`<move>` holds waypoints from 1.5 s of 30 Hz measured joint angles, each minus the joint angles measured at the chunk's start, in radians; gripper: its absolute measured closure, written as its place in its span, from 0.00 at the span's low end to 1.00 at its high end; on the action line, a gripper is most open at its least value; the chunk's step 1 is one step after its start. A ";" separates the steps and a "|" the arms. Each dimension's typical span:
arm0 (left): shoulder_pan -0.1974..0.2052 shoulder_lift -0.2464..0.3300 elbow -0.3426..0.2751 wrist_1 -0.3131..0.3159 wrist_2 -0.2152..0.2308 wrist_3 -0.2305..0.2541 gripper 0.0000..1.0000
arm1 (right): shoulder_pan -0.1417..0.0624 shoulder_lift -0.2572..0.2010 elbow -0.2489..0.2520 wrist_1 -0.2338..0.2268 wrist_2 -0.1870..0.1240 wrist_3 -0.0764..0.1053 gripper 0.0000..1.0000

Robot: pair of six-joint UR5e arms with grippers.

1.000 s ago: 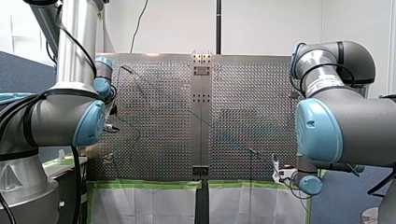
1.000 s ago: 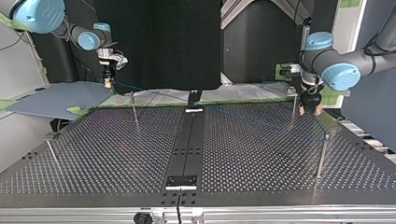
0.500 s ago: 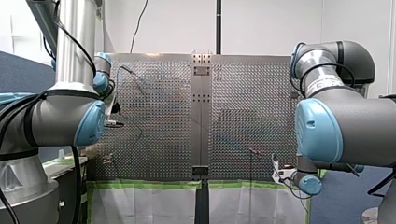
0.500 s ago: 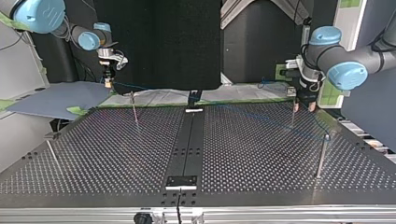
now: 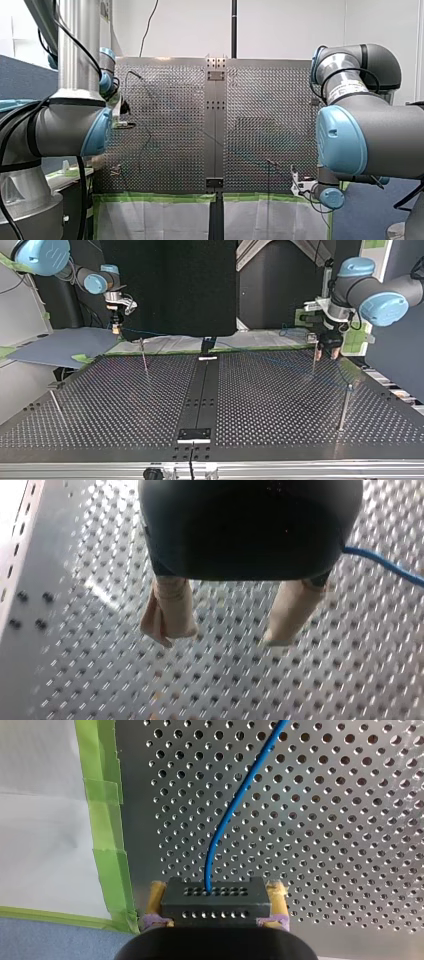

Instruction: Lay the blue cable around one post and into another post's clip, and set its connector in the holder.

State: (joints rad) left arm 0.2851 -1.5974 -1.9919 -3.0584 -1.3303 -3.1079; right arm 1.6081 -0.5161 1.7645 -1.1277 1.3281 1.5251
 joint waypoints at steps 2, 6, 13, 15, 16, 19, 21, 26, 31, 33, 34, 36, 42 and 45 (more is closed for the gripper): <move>-0.004 0.016 0.000 0.010 0.010 -0.016 0.00 | 0.000 0.000 0.000 0.000 0.000 0.000 1.00; -0.016 0.055 -0.001 0.020 0.035 -0.055 0.00 | 0.001 0.000 -0.001 0.000 0.000 0.000 1.00; -0.024 0.104 -0.032 0.048 0.054 -0.110 0.00 | 0.002 0.000 0.000 -0.001 0.000 0.003 1.00; -0.025 0.111 -0.043 0.065 0.056 -0.129 0.00 | 0.002 0.000 -0.001 -0.001 0.000 0.003 1.00; -0.026 0.113 -0.046 0.071 0.057 -0.137 0.00 | 0.003 0.000 -0.001 -0.001 0.000 0.003 1.00; -0.026 0.122 -0.051 0.081 0.058 -0.163 0.00 | 0.003 0.000 -0.002 0.000 0.000 0.004 1.00; -0.027 0.130 -0.052 0.084 0.059 -0.181 0.00 | 0.003 0.000 -0.002 0.000 0.000 0.004 1.00; -0.032 0.146 -0.054 0.084 0.058 -0.208 0.00 | 0.003 0.000 -0.002 0.000 0.000 0.005 1.00; -0.039 0.166 -0.069 0.089 0.058 -0.214 0.00 | 0.004 0.000 -0.003 -0.001 0.000 0.005 1.00; -0.043 0.179 -0.078 0.096 0.059 -0.221 0.00 | 0.005 0.000 -0.003 -0.002 0.000 0.005 1.00; -0.044 0.185 -0.082 0.100 0.062 -0.227 0.00 | 0.005 0.000 -0.003 -0.002 0.000 0.005 1.00; -0.050 0.197 -0.091 0.110 0.070 -0.242 0.00 | 0.006 0.001 -0.003 -0.003 0.000 0.005 1.00; -0.064 0.211 -0.109 0.120 0.082 -0.291 0.00 | 0.007 0.001 -0.002 -0.004 0.000 0.006 1.00; -0.069 0.217 -0.115 0.121 0.091 -0.315 0.00 | 0.008 0.001 -0.002 -0.004 0.000 0.006 1.00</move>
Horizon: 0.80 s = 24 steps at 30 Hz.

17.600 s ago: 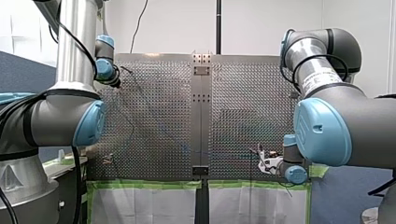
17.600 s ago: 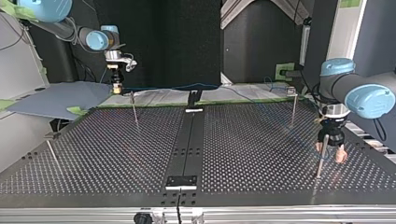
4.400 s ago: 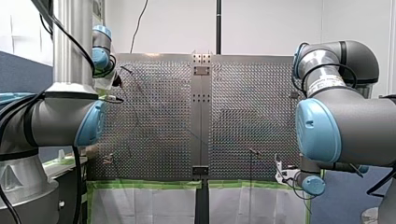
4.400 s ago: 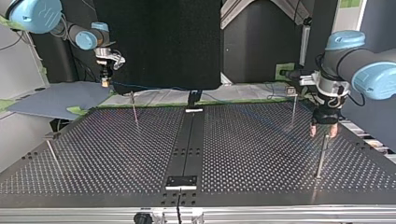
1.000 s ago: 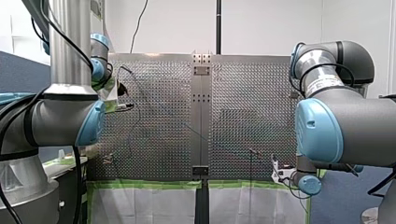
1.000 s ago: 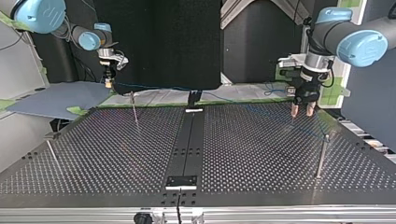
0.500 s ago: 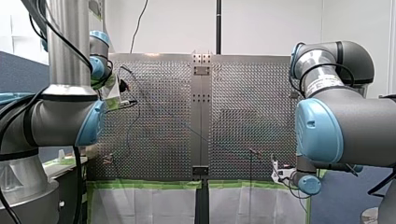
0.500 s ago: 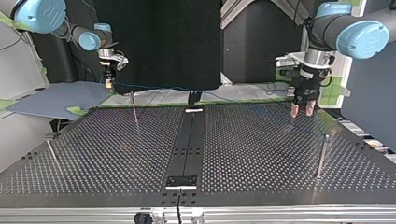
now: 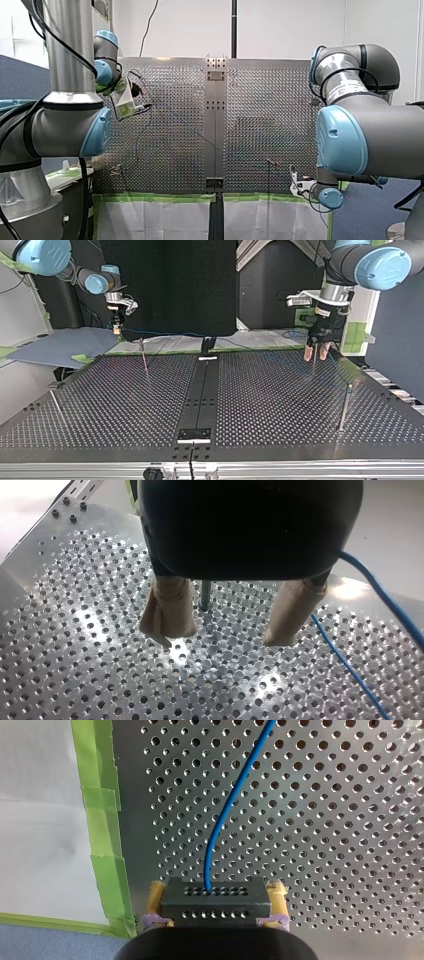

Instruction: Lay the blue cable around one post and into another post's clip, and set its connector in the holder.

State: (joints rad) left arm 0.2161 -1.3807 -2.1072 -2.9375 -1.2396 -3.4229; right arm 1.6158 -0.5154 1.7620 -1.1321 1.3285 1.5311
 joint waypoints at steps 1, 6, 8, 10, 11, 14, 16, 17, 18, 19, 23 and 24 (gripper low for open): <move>-0.001 0.002 -0.001 0.000 0.002 -0.007 0.00 | 0.000 0.000 0.000 0.000 0.000 0.000 1.00; 0.006 0.007 -0.022 0.012 0.005 -0.047 0.00 | 0.002 0.000 0.000 0.001 0.000 0.000 1.00; 0.009 0.007 -0.036 0.024 0.007 -0.062 0.00 | 0.003 0.000 0.000 0.001 0.000 0.000 1.00; 0.011 0.007 -0.053 0.040 0.007 -0.081 0.00 | 0.003 0.000 0.000 0.002 0.000 0.000 1.00; 0.012 0.007 -0.059 0.048 0.008 -0.089 0.00 | 0.003 0.000 0.000 0.002 0.000 0.000 1.00; 0.015 0.007 -0.069 0.075 0.008 -0.116 0.00 | 0.004 0.000 0.000 0.003 0.000 -0.001 1.00; 0.019 0.007 -0.069 0.095 0.008 -0.136 0.00 | 0.005 0.000 0.000 0.003 0.000 -0.001 1.00; 0.021 0.007 -0.069 0.103 0.009 -0.144 0.00 | 0.005 0.000 0.000 0.003 0.000 -0.001 1.00; 0.023 0.006 -0.068 0.114 0.009 -0.155 0.00 | 0.006 0.000 0.000 0.003 0.000 0.000 1.00; 0.025 0.006 -0.068 0.122 0.010 -0.163 0.00 | 0.006 0.000 0.000 0.003 0.000 0.000 1.00; 0.029 0.006 -0.068 0.151 0.013 -0.198 0.00 | 0.008 0.000 0.000 0.002 0.000 0.000 1.00; 0.030 0.006 -0.068 0.155 0.016 -0.209 0.00 | 0.008 0.000 0.000 0.002 0.000 0.000 1.00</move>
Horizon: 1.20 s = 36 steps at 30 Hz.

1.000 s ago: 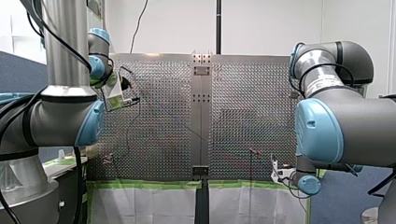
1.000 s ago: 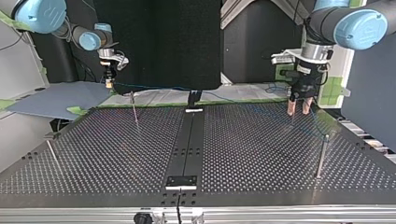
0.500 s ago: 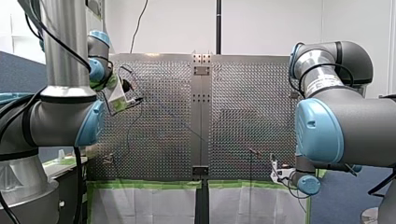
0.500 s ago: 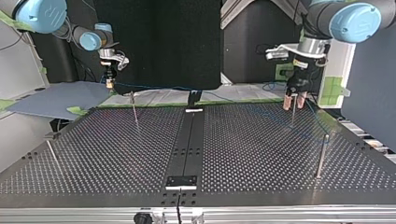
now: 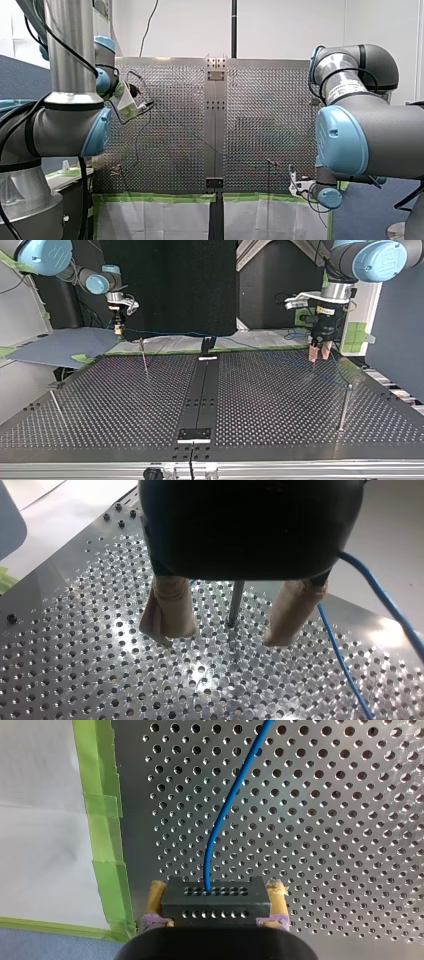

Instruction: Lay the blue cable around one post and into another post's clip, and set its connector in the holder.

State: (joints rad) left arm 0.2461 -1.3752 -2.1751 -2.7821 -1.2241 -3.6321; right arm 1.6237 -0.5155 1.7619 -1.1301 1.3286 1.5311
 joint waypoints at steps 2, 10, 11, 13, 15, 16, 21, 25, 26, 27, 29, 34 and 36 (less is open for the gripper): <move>0.001 -0.001 0.001 0.006 0.006 -0.017 0.00 | 0.001 0.000 0.000 0.000 0.000 0.000 1.00; 0.004 -0.003 0.005 0.028 0.026 -0.076 0.00 | 0.002 0.000 0.000 -0.001 0.000 0.000 1.00; 0.005 -0.005 0.007 0.030 0.027 -0.083 0.00 | 0.002 0.000 0.000 -0.001 0.000 0.000 1.00; 0.008 -0.013 0.012 0.034 0.028 -0.095 0.00 | 0.003 0.000 0.000 -0.001 0.000 0.000 1.00; 0.013 -0.027 0.016 0.034 0.028 -0.102 0.00 | 0.004 0.000 0.000 -0.001 0.000 0.000 1.00; 0.015 -0.034 0.017 0.034 0.028 -0.104 0.00 | 0.004 0.000 0.000 -0.001 0.000 0.000 1.00; 0.034 -0.067 0.021 0.031 0.030 -0.113 0.00 | 0.004 0.000 0.000 -0.001 0.000 0.000 1.00; 0.050 -0.074 0.027 0.029 0.030 -0.114 0.00 | 0.004 0.000 0.000 -0.002 0.000 0.000 1.00; 0.053 -0.077 0.030 0.029 0.030 -0.110 0.00 | 0.004 0.000 0.000 -0.002 0.000 0.000 1.00; 0.058 -0.082 0.035 0.028 0.030 -0.104 0.00 | 0.004 0.000 0.000 -0.003 0.000 0.000 1.00; 0.063 -0.092 0.044 0.026 0.030 -0.093 0.00 | 0.005 0.000 0.000 -0.004 0.000 0.000 1.00; 0.071 -0.117 0.082 0.002 0.016 -0.054 0.00 | 0.005 0.000 0.000 -0.005 0.000 0.000 1.00; 0.074 -0.120 0.100 -0.016 0.000 -0.036 0.00 | 0.005 0.000 -0.001 -0.005 0.000 0.000 1.00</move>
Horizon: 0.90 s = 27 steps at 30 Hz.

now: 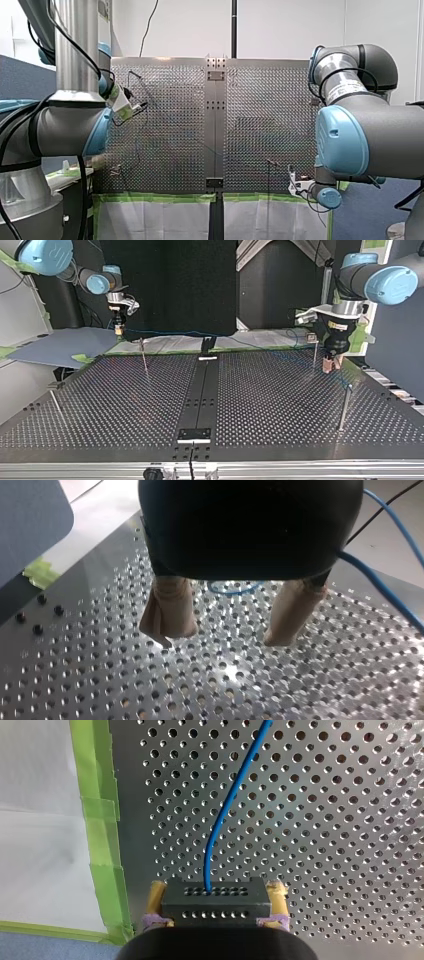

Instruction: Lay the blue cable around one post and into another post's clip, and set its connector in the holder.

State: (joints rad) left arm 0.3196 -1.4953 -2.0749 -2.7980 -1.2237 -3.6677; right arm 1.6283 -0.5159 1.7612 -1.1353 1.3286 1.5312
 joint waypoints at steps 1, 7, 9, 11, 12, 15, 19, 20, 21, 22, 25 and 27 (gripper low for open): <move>0.001 -0.001 0.008 -0.007 -0.007 0.008 0.00 | 0.000 0.000 0.000 0.000 0.000 0.000 1.00; 0.016 -0.002 0.053 -0.019 -0.054 0.056 0.00 | 0.001 0.000 -0.001 -0.001 0.000 0.000 1.00; 0.024 -0.002 0.060 -0.008 -0.069 0.071 0.00 | 0.002 0.000 -0.001 -0.001 0.000 0.000 1.00; 0.030 -0.002 0.062 0.001 -0.084 0.085 0.00 | 0.003 0.000 -0.001 -0.001 0.000 0.000 1.00; 0.034 -0.002 0.063 0.005 -0.093 0.095 0.00 | 0.004 0.000 -0.001 -0.001 0.000 0.000 1.00; 0.042 -0.002 0.064 0.006 -0.122 0.124 0.00 | 0.005 0.000 -0.001 0.000 0.000 0.000 1.00; 0.051 -0.002 0.070 0.000 -0.157 0.159 0.00 | 0.007 0.000 -0.002 0.002 0.000 0.000 1.00; 0.053 -0.002 0.073 -0.001 -0.165 0.167 0.00 | 0.007 0.000 -0.002 0.002 0.000 0.000 1.00; 0.055 -0.003 0.079 -0.002 -0.174 0.177 0.00 | 0.007 0.000 -0.003 0.003 0.000 0.000 1.00; 0.056 -0.004 0.084 -0.003 -0.178 0.185 0.00 | 0.007 0.000 -0.003 0.004 0.000 0.000 1.00; 0.055 -0.010 0.103 -0.004 -0.181 0.211 0.00 | 0.008 0.000 -0.004 0.004 0.000 0.000 1.00; 0.052 -0.020 0.114 -0.004 -0.174 0.229 0.00 | 0.008 0.000 -0.005 0.005 0.000 0.001 1.00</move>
State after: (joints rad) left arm 0.3718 -1.5151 -1.9610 -2.8019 -1.3978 -3.4391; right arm 1.6367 -0.5157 1.7565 -1.1308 1.3286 1.5318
